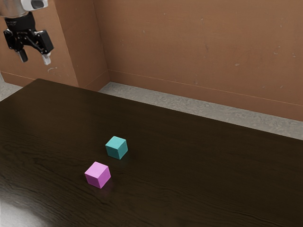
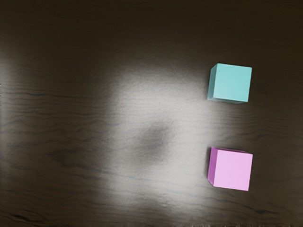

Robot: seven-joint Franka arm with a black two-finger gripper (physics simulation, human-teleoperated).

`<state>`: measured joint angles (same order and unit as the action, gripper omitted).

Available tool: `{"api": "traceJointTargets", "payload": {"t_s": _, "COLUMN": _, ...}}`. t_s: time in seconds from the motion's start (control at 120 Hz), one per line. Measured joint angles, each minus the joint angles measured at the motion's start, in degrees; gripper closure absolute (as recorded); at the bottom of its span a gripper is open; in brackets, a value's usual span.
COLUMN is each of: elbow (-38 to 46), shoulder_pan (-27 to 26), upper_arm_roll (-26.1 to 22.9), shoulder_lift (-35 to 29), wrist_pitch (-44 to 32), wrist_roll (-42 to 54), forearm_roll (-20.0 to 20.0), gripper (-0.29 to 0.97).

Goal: Pick up the blue block with one arm, and put the blue block on the pink block with one arm

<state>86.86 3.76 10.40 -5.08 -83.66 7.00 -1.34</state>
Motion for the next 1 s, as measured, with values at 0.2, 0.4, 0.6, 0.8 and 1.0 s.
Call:
{"api": "traceJointTargets", "payload": {"t_s": 0.2, "elbow": -11.42, "shoulder_pan": -0.08, "upper_arm_roll": -0.38, "shoulder_lift": -1.07, "wrist_pitch": 4.60, "wrist_roll": 0.98, "forearm_roll": -1.09, "gripper": 0.00}}
{"api": "traceJointTargets", "payload": {"t_s": 0.4, "elbow": -3.20, "shoulder_pan": -0.90, "upper_arm_roll": -10.05, "shoulder_lift": 2.30, "wrist_pitch": 1.92, "wrist_roll": -0.39, "forearm_roll": 0.20, "gripper": 0.00}}
{"api": "traceJointTargets", "payload": {"t_s": 0.6, "elbow": 11.83, "shoulder_pan": -3.89, "upper_arm_roll": -11.12, "shoulder_lift": 10.81, "wrist_pitch": -14.28, "wrist_roll": -2.55, "forearm_roll": 0.51, "gripper": 0.00}}
{"api": "traceJointTargets", "payload": {"t_s": 0.8, "elbow": 15.16, "shoulder_pan": -0.55, "upper_arm_roll": -11.28, "shoulder_lift": 22.30, "wrist_pitch": -30.70, "wrist_roll": -4.38, "forearm_roll": 3.73, "gripper": 0.00}}
{"api": "traceJointTargets", "payload": {"t_s": 1.0, "elbow": 23.03, "shoulder_pan": -0.51, "upper_arm_roll": -10.71, "shoulder_lift": 24.08, "wrist_pitch": -50.60, "wrist_roll": -5.86, "forearm_roll": 9.56, "gripper": 0.00}}
